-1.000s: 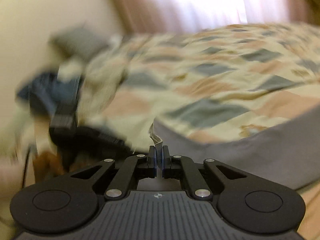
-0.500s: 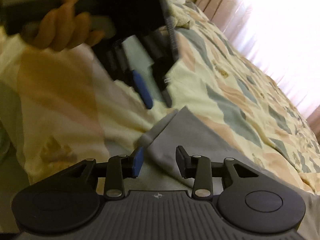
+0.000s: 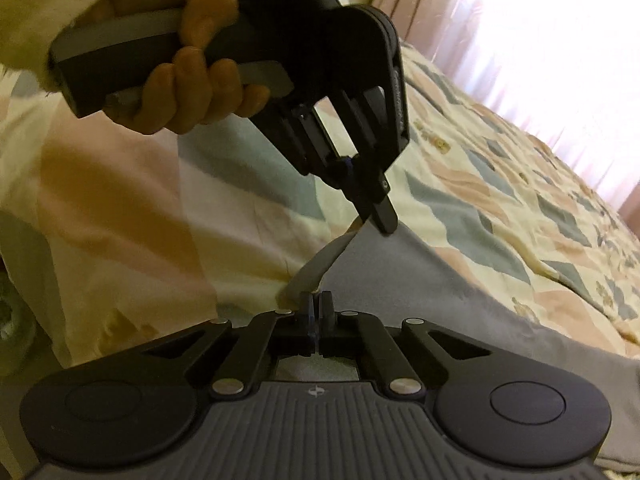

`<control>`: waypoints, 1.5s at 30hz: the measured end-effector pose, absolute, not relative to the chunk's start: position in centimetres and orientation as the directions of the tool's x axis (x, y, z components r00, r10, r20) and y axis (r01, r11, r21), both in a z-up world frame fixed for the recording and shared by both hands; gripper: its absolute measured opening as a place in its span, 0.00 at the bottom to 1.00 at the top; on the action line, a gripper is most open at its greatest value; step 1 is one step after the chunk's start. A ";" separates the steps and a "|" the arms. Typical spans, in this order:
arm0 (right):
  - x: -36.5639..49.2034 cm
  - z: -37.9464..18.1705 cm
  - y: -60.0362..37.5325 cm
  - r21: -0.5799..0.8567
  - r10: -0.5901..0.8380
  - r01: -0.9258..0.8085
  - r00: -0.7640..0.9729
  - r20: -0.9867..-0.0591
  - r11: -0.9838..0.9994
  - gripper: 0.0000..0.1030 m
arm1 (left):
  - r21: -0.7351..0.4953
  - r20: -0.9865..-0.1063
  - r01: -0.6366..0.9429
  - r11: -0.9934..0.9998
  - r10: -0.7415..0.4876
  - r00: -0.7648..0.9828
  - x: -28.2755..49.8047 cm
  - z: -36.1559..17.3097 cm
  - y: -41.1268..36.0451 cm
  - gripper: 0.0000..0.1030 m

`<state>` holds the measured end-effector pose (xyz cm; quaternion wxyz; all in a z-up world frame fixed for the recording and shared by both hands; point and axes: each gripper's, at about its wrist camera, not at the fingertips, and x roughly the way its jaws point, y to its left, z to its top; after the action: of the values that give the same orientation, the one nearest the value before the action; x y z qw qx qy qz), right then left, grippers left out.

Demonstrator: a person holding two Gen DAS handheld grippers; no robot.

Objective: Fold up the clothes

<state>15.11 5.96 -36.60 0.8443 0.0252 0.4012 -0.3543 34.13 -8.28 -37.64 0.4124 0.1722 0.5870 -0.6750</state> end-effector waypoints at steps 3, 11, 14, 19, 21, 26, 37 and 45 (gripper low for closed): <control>15.4 -37.1 5.5 -0.219 -0.565 0.635 0.413 -0.714 0.741 0.00 | -0.602 -0.756 0.798 0.030 -0.342 -0.558 34.4 -37.4 -8.6 0.33; 15.3 -37.4 5.9 -0.196 -0.562 0.656 0.410 -0.718 0.729 0.00 | -0.558 -0.776 0.819 -0.133 -0.267 -0.572 31.9 -37.4 -10.7 0.27; 15.3 -37.2 6.0 -0.186 -0.565 0.668 0.412 -0.715 0.721 0.00 | -0.536 -0.785 0.823 -0.187 -0.249 -0.567 31.1 -37.5 -10.6 0.02; 16.1 -36.6 6.5 -0.191 -0.587 0.673 0.429 -0.686 0.714 0.01 | -0.476 -0.798 0.838 -0.266 -0.270 -0.539 31.6 -36.2 -10.5 0.02; 16.8 -37.0 6.3 -0.188 -0.587 0.676 0.428 -0.687 0.713 0.01 | -0.448 -0.816 0.853 -0.268 -0.268 -0.513 31.9 -36.7 -10.6 0.02; 17.9 -39.4 5.8 -0.217 -0.554 0.665 0.348 -0.756 0.715 0.02 | -0.487 -0.828 0.849 -0.208 -0.200 -0.524 31.9 -39.7 -10.5 0.06; 15.3 -37.8 6.5 -0.318 -0.613 0.643 0.303 -0.730 0.697 0.40 | -0.685 -0.724 0.709 0.168 -0.269 -0.635 35.8 -40.9 -7.4 0.63; 16.1 -39.0 7.4 -0.473 -0.693 0.563 0.272 -0.668 0.678 0.56 | -0.747 -0.663 0.637 0.193 -0.282 -0.693 34.5 -41.6 -8.1 0.05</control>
<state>16.12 7.43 -39.01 0.7944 -0.0709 0.4558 -0.3952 34.51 -8.10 -41.64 0.3693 0.1307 0.6782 -0.6218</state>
